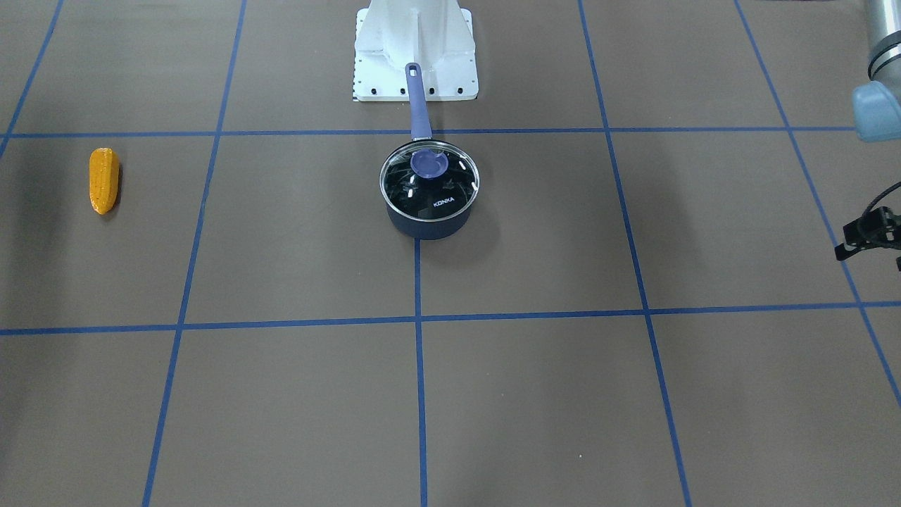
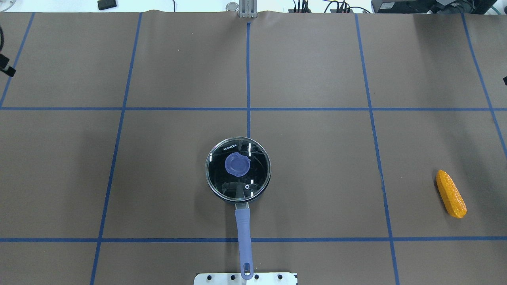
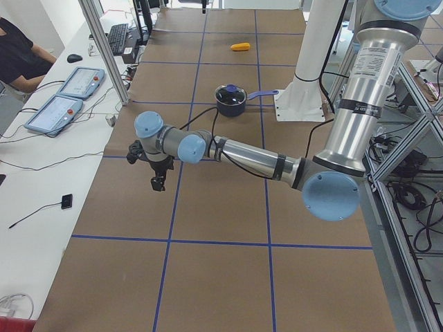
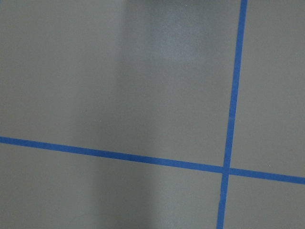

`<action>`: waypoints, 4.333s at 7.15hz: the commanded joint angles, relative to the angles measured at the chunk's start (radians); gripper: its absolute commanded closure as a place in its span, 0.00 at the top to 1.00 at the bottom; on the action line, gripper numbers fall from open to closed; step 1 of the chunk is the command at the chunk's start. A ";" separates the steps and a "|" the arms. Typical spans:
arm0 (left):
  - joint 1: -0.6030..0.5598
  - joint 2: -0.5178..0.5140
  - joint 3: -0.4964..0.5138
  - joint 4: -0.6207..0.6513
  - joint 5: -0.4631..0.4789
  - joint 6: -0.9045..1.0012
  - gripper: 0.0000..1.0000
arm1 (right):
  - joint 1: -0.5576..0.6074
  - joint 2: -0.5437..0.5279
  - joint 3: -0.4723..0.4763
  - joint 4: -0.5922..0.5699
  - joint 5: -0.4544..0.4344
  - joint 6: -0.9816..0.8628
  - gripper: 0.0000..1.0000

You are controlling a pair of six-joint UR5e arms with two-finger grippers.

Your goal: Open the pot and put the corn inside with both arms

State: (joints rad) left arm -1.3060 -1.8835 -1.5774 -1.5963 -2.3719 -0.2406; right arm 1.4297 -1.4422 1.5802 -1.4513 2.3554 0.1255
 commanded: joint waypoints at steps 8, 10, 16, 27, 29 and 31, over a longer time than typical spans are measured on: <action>0.569 -0.502 -0.056 0.124 0.265 -0.671 0.99 | -0.308 -0.164 0.202 0.003 -0.059 0.167 1.00; 0.600 -0.520 -0.055 0.122 0.272 -0.681 0.99 | -0.368 -0.199 0.250 0.005 -0.058 0.262 1.00; 0.669 -0.542 -0.058 0.154 0.278 -0.687 1.00 | -0.589 -0.239 0.268 0.006 -0.093 0.338 1.00; 0.668 -0.543 -0.067 0.168 0.276 -0.689 1.00 | -0.664 -0.297 0.282 0.005 -0.137 0.324 0.26; 0.668 -0.539 -0.067 0.168 0.278 -0.687 1.00 | -0.654 -0.282 0.291 0.002 -0.119 0.324 0.25; 0.674 -0.543 -0.072 0.168 0.283 -0.687 1.00 | -0.595 -0.232 0.299 -0.006 -0.069 0.321 0.26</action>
State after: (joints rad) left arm -0.6361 -2.4250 -1.6458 -1.4281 -2.0917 -0.9281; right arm 0.8015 -1.7071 1.8762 -1.4524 2.2544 0.4481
